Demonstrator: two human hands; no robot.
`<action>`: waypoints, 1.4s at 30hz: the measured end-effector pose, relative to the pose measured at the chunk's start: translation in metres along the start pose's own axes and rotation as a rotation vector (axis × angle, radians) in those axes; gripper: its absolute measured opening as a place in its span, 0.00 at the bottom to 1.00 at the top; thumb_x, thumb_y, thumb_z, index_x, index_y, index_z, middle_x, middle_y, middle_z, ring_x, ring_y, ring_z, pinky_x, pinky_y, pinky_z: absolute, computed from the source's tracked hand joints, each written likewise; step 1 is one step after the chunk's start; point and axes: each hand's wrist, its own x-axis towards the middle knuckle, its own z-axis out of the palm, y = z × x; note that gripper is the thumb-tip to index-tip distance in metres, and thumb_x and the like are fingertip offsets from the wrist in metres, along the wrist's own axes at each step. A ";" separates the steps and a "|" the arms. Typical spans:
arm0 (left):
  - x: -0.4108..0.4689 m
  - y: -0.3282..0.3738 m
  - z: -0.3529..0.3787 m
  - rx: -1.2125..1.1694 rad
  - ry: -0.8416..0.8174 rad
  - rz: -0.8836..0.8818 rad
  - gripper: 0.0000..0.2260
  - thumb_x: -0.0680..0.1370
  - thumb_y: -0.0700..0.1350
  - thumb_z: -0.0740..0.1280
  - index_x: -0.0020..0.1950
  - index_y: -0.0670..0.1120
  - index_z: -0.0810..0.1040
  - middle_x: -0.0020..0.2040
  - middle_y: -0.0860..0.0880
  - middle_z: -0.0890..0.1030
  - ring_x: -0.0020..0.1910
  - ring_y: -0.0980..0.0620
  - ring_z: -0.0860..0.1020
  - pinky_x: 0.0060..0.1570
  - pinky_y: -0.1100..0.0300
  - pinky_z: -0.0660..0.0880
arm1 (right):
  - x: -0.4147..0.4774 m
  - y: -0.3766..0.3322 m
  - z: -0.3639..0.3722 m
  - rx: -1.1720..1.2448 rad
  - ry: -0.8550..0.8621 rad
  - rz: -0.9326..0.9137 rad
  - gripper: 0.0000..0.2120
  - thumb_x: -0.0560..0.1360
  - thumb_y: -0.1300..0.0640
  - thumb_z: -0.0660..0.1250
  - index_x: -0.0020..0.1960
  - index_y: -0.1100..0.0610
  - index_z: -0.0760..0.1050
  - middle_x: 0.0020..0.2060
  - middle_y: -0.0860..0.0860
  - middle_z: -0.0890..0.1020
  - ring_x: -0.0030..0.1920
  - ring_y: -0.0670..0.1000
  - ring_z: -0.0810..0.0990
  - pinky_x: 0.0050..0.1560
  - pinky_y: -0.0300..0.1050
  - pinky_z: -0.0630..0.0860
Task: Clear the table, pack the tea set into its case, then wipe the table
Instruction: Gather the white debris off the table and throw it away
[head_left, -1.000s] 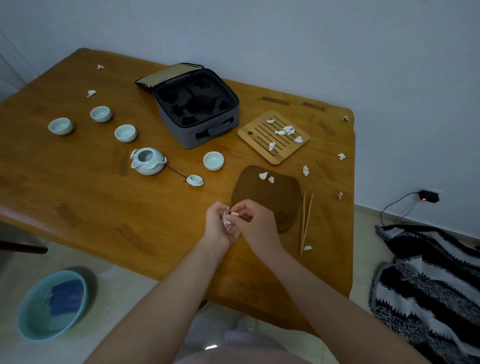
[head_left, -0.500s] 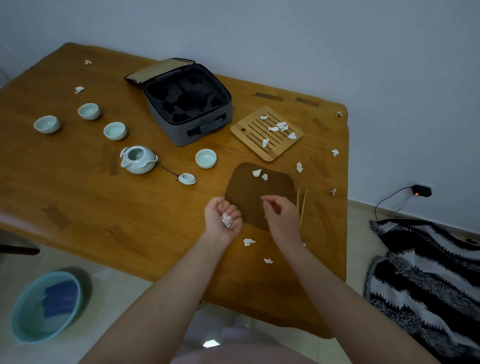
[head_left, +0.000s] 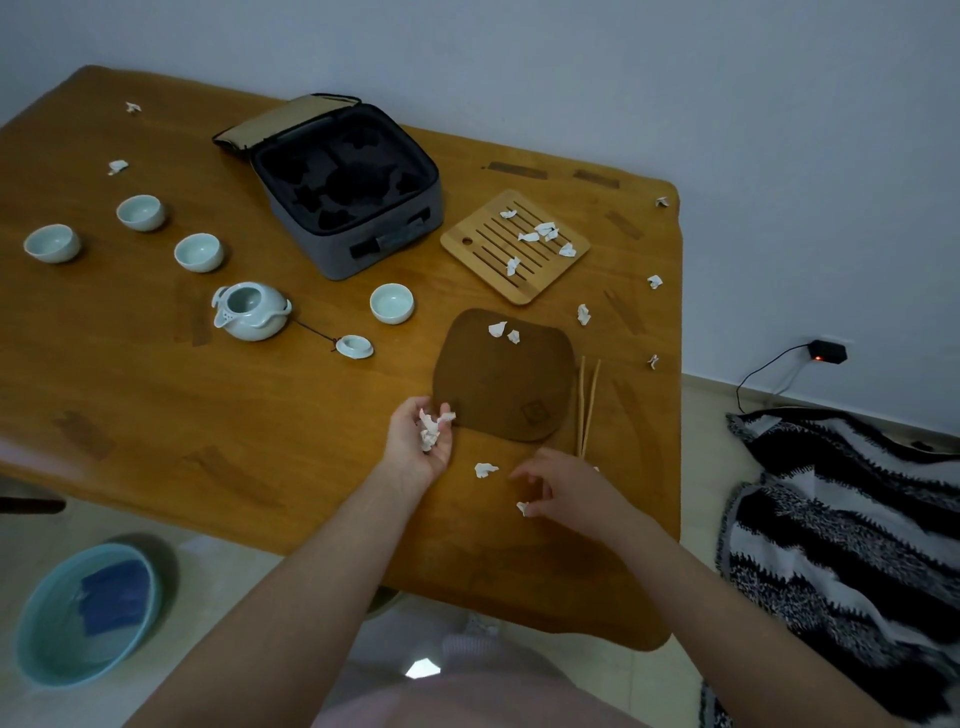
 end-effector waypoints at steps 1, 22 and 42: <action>0.000 -0.001 0.000 0.018 0.017 0.005 0.05 0.77 0.42 0.68 0.44 0.42 0.75 0.36 0.47 0.78 0.28 0.55 0.78 0.25 0.66 0.77 | 0.000 -0.001 0.001 -0.044 0.001 -0.016 0.20 0.74 0.54 0.72 0.64 0.46 0.74 0.52 0.42 0.73 0.45 0.40 0.71 0.49 0.36 0.70; 0.010 -0.035 -0.031 2.718 -0.153 1.063 0.22 0.80 0.63 0.53 0.64 0.48 0.64 0.43 0.49 0.80 0.36 0.51 0.78 0.30 0.59 0.73 | -0.030 0.028 0.002 0.235 0.592 0.268 0.02 0.75 0.58 0.70 0.46 0.51 0.80 0.44 0.44 0.77 0.45 0.43 0.76 0.43 0.31 0.69; 0.020 -0.052 -0.012 2.837 -0.199 1.088 0.16 0.84 0.50 0.53 0.70 0.47 0.61 0.36 0.51 0.77 0.26 0.53 0.69 0.22 0.59 0.63 | -0.024 0.040 0.023 -0.069 0.577 0.212 0.06 0.73 0.66 0.69 0.45 0.56 0.81 0.41 0.49 0.81 0.42 0.45 0.72 0.42 0.34 0.64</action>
